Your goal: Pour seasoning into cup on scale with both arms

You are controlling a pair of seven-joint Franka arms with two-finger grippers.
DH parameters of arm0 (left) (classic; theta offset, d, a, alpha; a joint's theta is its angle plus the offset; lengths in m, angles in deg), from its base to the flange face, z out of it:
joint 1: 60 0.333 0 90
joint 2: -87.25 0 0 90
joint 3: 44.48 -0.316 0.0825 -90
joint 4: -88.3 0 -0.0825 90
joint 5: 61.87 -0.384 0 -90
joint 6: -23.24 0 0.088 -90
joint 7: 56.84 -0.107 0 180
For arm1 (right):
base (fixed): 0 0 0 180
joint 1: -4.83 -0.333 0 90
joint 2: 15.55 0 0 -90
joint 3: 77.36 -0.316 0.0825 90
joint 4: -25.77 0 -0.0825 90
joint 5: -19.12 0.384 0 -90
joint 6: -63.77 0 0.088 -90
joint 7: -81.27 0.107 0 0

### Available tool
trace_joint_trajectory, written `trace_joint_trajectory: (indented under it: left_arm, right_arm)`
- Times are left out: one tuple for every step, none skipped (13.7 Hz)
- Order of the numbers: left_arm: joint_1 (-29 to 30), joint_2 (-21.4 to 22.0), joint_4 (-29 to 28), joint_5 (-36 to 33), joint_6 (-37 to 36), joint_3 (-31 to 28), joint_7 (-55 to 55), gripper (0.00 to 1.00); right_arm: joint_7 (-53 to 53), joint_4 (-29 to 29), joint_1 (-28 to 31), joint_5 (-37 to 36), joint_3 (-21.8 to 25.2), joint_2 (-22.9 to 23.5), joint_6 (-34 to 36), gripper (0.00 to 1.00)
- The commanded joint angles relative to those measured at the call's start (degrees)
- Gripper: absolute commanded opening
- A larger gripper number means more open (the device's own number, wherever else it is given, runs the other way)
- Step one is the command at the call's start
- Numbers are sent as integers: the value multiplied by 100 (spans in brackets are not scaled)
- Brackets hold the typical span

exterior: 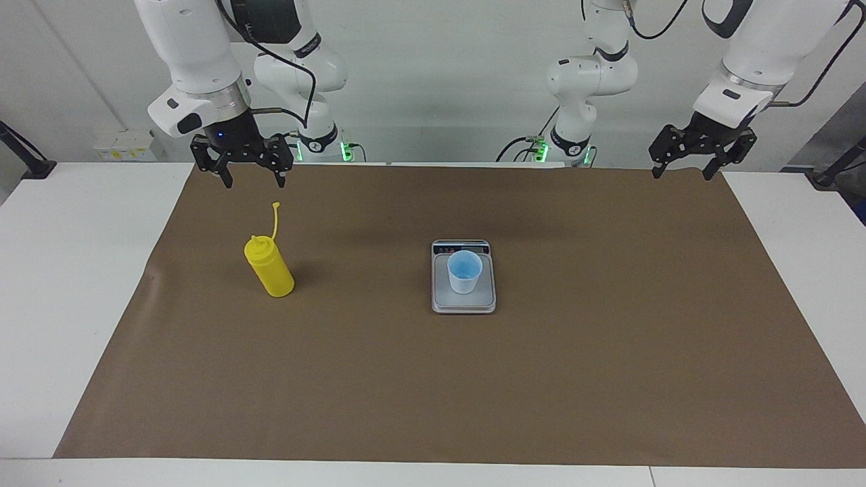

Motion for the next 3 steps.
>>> trace_joint_trajectory:
  left_arm:
    - [71,114,-93,29,-44,27,-62,100]
    - [71,114,-93,38,-44,27,-62,100]
    - [71,114,-93,29,-44,27,-62,100]
  right_arm:
    - [117,179,54,114,-22,-154,-111,100]
    - [108,179,63,123,-22,-154,-111,100]
    - [99,171,63,123,-22,-154,-120,100]
